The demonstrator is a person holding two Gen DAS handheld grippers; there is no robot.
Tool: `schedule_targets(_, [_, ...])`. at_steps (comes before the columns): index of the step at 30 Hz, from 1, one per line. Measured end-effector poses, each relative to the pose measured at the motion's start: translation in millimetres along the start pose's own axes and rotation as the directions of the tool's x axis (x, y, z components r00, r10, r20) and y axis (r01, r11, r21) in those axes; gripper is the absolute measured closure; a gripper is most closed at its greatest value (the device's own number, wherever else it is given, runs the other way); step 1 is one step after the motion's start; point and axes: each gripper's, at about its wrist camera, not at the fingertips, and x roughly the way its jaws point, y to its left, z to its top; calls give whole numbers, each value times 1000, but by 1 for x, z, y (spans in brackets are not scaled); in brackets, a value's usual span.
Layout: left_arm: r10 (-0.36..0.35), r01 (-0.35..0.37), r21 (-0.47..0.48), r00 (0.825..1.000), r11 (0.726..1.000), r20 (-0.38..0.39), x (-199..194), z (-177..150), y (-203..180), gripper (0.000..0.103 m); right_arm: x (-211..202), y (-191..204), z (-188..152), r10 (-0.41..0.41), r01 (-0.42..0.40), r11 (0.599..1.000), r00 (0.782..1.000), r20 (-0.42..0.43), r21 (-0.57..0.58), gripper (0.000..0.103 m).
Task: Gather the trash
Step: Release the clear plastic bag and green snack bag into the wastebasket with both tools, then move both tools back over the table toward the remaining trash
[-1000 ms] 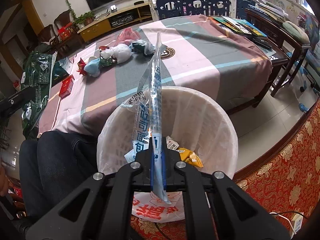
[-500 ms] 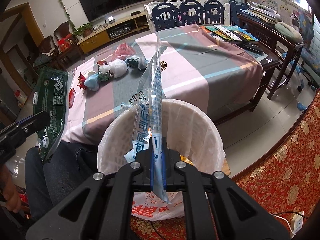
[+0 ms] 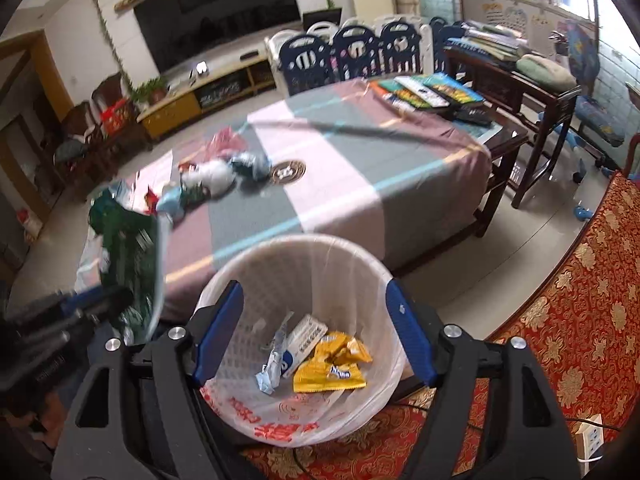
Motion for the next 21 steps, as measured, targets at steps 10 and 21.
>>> schedule_targets(10, [-45,45,28,999,999,-12,10,-5,-5,15,-12,-12,7,8,-11,998,999,53,59,29])
schedule_targets(21, [297,-292,-143,955,946,18,-3,-7,52,12,-42,25,4,8,11,998,962,272,-68,3])
